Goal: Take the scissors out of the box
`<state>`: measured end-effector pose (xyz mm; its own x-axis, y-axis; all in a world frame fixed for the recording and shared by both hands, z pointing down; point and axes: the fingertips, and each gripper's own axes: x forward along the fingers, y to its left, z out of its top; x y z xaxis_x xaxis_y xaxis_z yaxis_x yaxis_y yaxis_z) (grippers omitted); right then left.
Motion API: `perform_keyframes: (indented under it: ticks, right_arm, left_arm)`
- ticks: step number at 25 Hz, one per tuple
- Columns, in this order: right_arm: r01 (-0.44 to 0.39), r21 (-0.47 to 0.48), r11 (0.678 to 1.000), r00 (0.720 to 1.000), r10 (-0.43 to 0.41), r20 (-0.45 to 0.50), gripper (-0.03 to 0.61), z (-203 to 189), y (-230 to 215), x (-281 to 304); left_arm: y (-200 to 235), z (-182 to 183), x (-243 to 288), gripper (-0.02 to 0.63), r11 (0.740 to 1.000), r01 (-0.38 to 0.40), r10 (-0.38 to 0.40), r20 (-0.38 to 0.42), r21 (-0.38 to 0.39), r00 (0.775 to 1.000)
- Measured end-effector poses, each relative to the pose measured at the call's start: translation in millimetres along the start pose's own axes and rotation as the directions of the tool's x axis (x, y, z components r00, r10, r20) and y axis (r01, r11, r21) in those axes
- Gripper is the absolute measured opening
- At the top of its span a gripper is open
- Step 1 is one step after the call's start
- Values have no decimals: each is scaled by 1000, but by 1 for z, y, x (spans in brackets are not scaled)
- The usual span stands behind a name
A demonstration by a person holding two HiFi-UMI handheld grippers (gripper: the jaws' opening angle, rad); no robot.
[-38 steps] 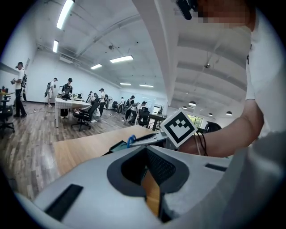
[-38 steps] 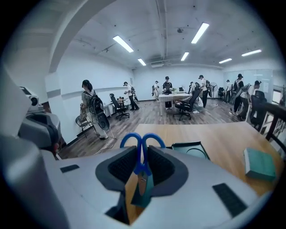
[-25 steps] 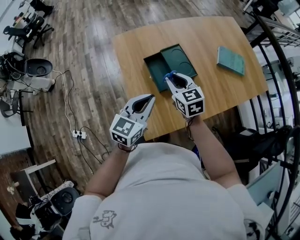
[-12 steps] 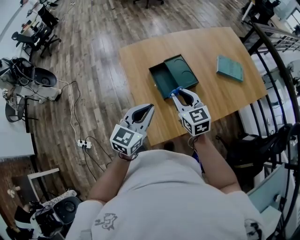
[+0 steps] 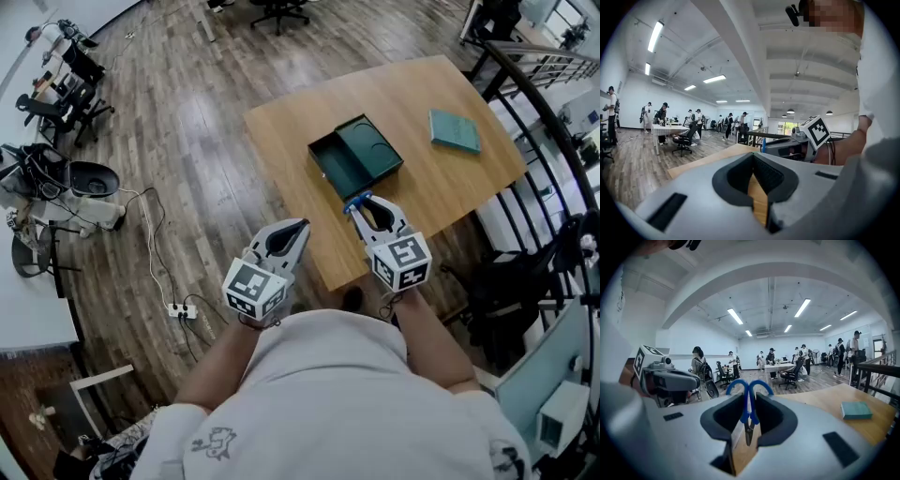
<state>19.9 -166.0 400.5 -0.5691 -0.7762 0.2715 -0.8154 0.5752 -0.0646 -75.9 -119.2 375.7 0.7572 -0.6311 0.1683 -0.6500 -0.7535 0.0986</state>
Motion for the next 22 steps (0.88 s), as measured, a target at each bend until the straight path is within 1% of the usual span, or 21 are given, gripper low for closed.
perform_keyframes:
  ticks: [3,7,12,17,22]
  right_arm:
    - [29,14,999,1000,-29,5,92,-3,17,-10]
    - [65,20,998,998,-65,15,92,-8,44,-24]
    - [81,-6,997,996,-81,29,92,-11,71,-42]
    - [78,-18,997,996,-77,38,92,-10,76,-66]
    - [60,-30,998,997,-58,48,92,-13,73,-93]
  left_arm:
    - [-2,3,-19,6,1000,29,-29,23,10,999]
    - [-5,-3,-42,6,997,73,-73,21,12,997]
    - [-10,-9,-60,5,995,96,-96,32,9,995]
    - [-32,-6,-65,5,995,104,-104,41,11,994]
    - [-57,-5,-65,5,996,91,-92,49,18,995]
